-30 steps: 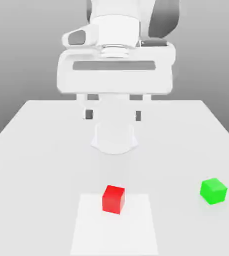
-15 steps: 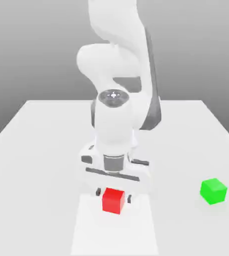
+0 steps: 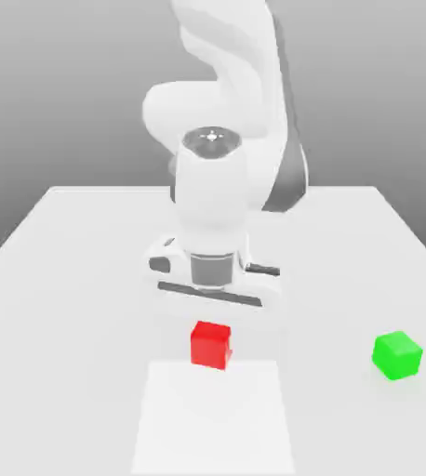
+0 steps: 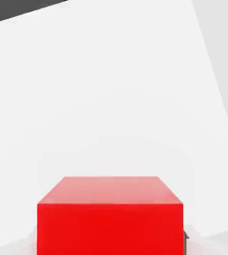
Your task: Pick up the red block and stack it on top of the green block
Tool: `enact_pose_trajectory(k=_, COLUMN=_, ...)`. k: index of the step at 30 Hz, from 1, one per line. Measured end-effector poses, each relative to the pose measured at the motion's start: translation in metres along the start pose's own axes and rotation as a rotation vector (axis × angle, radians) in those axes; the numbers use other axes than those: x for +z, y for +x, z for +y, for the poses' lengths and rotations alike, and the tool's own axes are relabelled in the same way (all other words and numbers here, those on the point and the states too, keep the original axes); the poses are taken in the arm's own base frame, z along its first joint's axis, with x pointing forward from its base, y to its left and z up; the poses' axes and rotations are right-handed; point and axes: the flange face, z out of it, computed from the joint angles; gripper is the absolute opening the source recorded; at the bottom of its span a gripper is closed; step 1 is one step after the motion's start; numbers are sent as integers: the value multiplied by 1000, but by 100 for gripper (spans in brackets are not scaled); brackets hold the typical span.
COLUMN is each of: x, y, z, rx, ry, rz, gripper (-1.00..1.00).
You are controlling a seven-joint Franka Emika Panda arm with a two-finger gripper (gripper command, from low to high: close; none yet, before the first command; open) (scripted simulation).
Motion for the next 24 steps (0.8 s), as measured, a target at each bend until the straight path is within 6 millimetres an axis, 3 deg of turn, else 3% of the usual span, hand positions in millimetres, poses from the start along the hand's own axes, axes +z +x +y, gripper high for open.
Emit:
enact_pose_trajectory(k=10, x=-18, y=-126, z=-59, rx=62, ry=1, rz=0, gripper=-100)
enact_pose_trajectory(k=19, x=-31, y=-255, z=-70, rx=124, ry=1, rz=-1, gripper=-100)
enact_pose_trajectory(k=21, x=-16, y=-266, z=-69, rx=123, ry=2, rz=-1, gripper=-100)
enact_pose_trajectory(k=24, x=15, y=-257, z=-73, rx=153, ry=2, rz=0, gripper=-100)
